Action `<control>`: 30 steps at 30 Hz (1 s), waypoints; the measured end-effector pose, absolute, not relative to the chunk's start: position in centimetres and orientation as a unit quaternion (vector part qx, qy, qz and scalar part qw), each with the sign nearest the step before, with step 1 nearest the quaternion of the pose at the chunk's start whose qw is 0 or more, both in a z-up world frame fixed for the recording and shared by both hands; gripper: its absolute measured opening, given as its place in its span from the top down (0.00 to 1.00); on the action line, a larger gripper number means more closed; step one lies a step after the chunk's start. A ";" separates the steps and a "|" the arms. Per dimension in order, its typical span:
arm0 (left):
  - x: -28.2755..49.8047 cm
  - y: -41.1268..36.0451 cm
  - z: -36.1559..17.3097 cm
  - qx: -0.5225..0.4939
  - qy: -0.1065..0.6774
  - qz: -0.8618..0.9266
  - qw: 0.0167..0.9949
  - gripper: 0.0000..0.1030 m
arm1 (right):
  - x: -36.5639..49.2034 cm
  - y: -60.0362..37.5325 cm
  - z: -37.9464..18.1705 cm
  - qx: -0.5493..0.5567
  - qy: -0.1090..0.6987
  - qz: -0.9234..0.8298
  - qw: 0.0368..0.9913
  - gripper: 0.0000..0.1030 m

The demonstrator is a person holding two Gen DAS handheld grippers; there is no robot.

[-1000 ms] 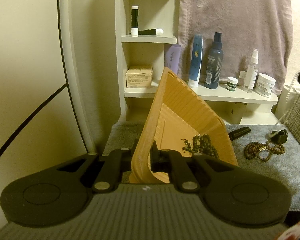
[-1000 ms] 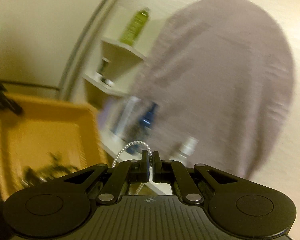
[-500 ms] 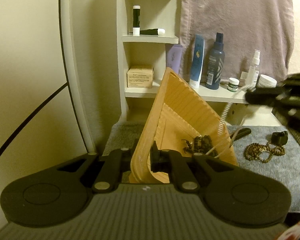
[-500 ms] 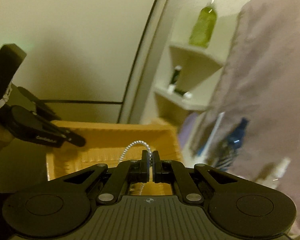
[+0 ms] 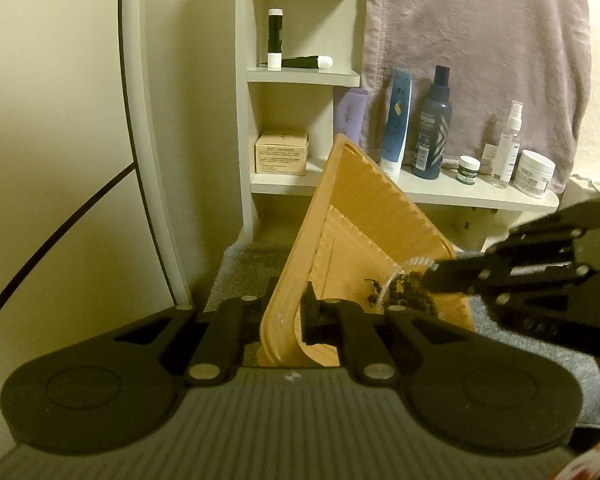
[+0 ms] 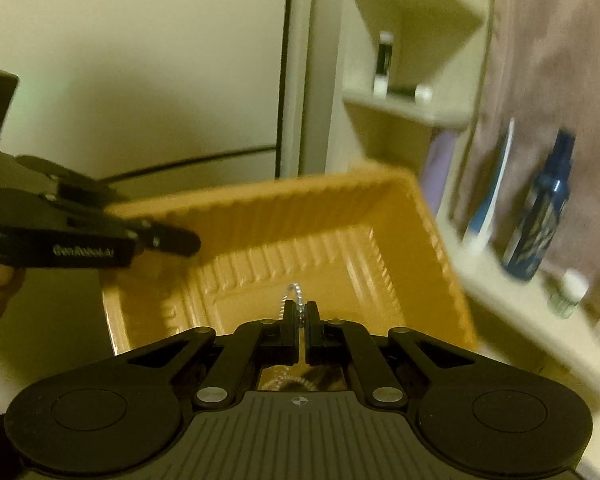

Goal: Organize jewelry
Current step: 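Return the right gripper to the towel and grasp the long brown bead strand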

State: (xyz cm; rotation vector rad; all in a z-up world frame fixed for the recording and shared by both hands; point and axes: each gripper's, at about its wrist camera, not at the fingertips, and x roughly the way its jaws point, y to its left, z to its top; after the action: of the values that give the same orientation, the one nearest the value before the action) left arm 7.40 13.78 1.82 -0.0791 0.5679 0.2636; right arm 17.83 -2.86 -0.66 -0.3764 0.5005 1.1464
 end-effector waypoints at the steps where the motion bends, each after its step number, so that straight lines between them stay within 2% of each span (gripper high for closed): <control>1: 7.4 13.8 1.8 -0.040 0.279 0.130 0.951 0.92 | 18.0 -2.8 -0.9 -0.169 0.241 0.534 0.793 0.97; 6: 7.4 13.9 1.8 -0.043 0.280 0.129 0.950 0.92 | 18.4 -3.5 -1.3 -0.150 0.263 0.531 0.792 0.96; 9: 7.4 13.9 1.8 -0.042 0.280 0.129 0.950 0.92 | 18.8 -4.6 -1.0 -0.131 0.266 0.522 0.800 0.89; 13: 7.4 13.8 1.8 -0.041 0.280 0.129 0.950 0.92 | 19.2 -7.7 -0.6 -0.099 0.260 0.492 0.825 0.71; 17: 7.5 13.7 1.8 -0.040 0.280 0.129 0.951 0.92 | 19.4 -12.0 -0.8 -0.041 0.266 0.430 0.862 0.60; 23: 7.5 13.7 1.8 -0.038 0.280 0.128 0.951 0.92 | 18.8 -18.4 -2.8 0.015 0.281 0.307 0.909 0.57; 30: 7.4 13.7 1.8 -0.036 0.280 0.128 0.951 0.92 | 18.9 -23.0 -4.9 0.023 0.301 0.217 0.928 0.57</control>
State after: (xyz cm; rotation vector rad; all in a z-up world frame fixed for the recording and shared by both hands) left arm 7.40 13.66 1.82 -0.0736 0.5685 0.2610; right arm 18.93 -22.96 -4.86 0.0465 0.6172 0.4437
